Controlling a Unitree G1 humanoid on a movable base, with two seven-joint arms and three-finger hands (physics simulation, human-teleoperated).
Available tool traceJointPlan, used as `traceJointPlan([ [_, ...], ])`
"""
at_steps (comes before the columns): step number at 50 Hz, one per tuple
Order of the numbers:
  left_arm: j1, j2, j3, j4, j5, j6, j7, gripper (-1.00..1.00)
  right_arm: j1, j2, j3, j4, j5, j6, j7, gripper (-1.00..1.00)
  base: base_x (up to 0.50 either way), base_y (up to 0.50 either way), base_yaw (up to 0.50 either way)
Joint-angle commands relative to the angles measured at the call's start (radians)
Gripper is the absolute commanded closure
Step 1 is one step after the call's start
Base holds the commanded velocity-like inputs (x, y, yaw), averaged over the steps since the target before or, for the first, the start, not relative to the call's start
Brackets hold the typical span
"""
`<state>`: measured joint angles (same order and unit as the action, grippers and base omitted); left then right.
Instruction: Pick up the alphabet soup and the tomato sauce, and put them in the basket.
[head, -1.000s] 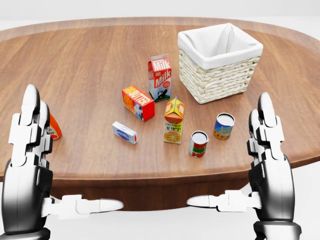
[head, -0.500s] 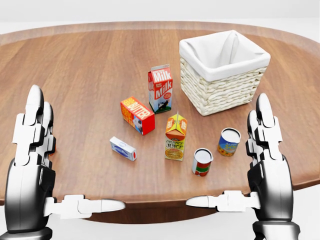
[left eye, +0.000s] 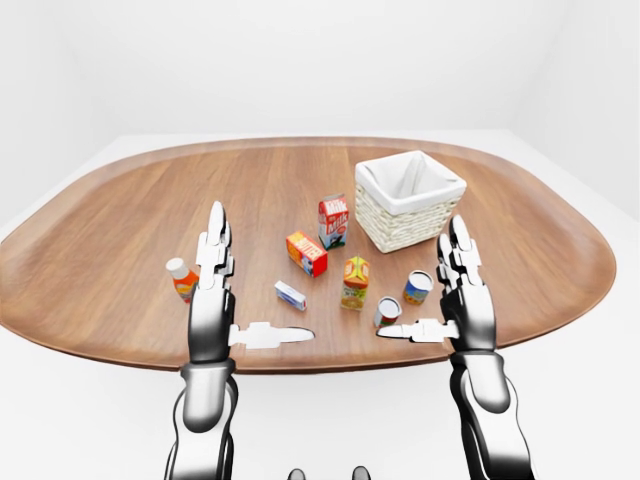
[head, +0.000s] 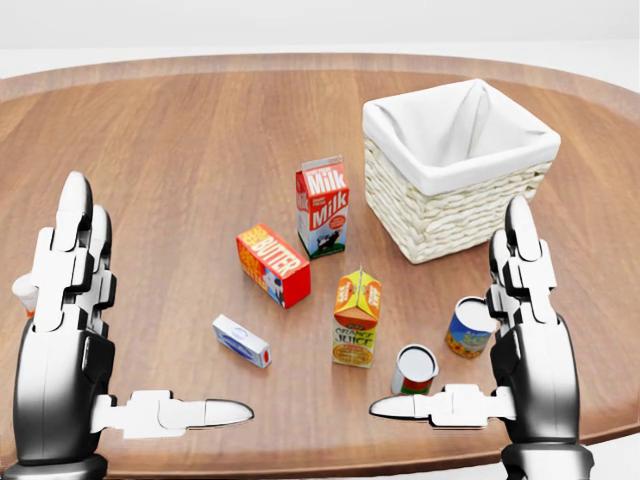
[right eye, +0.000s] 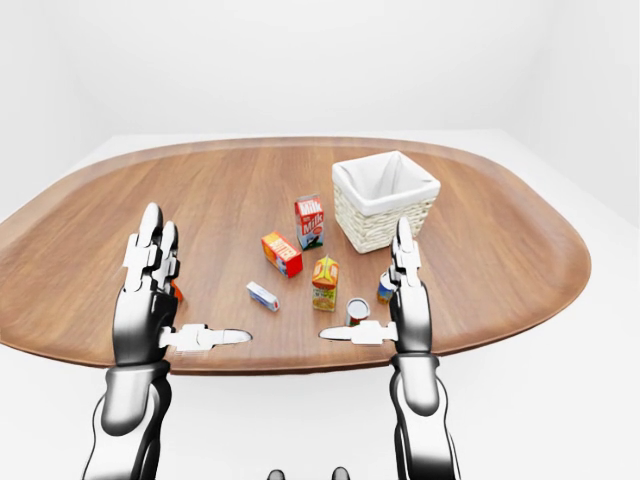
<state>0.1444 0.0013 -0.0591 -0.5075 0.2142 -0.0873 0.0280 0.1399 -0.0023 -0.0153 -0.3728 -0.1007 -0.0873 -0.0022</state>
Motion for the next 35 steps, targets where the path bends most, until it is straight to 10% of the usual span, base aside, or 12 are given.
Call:
traceJointPlan([
  [1, 0.001, 0.0, -0.001, 0.003, -0.004, 0.0, -0.001, -1.0, -0.001, 0.0, 0.001, -0.02, 0.002, 0.0, 0.003, -1.0, 0.25, 0.0, 0.0],
  [35, 0.001, 0.001, -0.005, 0.021, -0.01, 0.0, -0.007, -1.0, -0.001, -0.001, 0.003, 0.024, 0.006, 0.0, 0.006, -1.0, 0.24, 0.0, 0.0],
])
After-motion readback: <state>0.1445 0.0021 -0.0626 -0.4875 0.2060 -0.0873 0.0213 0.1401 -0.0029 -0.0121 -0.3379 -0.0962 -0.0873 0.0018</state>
